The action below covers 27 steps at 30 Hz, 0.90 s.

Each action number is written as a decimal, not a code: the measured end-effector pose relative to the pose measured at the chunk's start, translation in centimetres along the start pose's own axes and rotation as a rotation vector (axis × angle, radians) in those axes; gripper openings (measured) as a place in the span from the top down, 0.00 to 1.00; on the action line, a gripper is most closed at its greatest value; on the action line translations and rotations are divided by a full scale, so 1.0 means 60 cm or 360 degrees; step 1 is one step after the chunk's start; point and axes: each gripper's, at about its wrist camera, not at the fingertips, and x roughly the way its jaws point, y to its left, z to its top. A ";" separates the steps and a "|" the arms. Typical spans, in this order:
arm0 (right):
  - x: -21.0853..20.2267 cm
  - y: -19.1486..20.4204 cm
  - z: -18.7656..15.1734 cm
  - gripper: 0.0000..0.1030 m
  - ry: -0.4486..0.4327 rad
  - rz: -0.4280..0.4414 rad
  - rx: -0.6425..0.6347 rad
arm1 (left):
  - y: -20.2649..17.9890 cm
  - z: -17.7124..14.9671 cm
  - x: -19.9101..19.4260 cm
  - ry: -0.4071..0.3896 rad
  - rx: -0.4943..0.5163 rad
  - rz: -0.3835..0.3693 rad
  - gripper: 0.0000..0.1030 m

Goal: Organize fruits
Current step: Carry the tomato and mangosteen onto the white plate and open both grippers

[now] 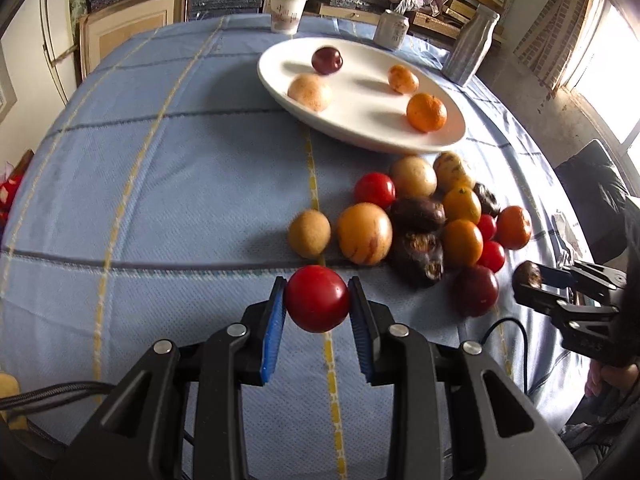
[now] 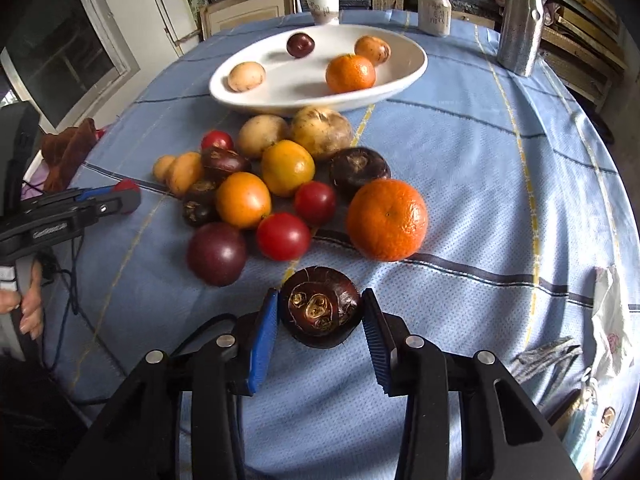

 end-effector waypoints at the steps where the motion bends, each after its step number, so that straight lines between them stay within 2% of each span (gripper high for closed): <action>1: -0.011 -0.002 0.005 0.59 -0.0023 -0.0008 -0.0002 | 0.002 0.007 -0.005 -0.0013 -0.0001 0.0003 0.71; 5: -0.062 -0.021 0.053 0.59 -0.0159 -0.0031 0.0010 | 0.006 0.065 -0.039 -0.0118 0.0028 0.0036 0.71; 11: -0.163 -0.035 0.168 0.59 -0.0491 -0.0052 -0.0003 | 0.002 0.181 -0.096 -0.0331 0.0042 0.0050 0.71; 15: -0.186 -0.034 0.238 0.59 -0.0623 -0.0040 -0.0026 | -0.016 0.246 -0.106 -0.0421 0.0076 0.0042 0.70; 19: -0.153 -0.035 0.284 0.59 -0.0614 0.0000 -0.0024 | -0.040 0.291 -0.076 -0.0421 0.0114 0.0037 0.70; 27: -0.044 -0.029 0.299 0.59 -0.0432 0.0103 0.0011 | -0.049 0.309 0.028 -0.0264 0.0092 0.0013 0.70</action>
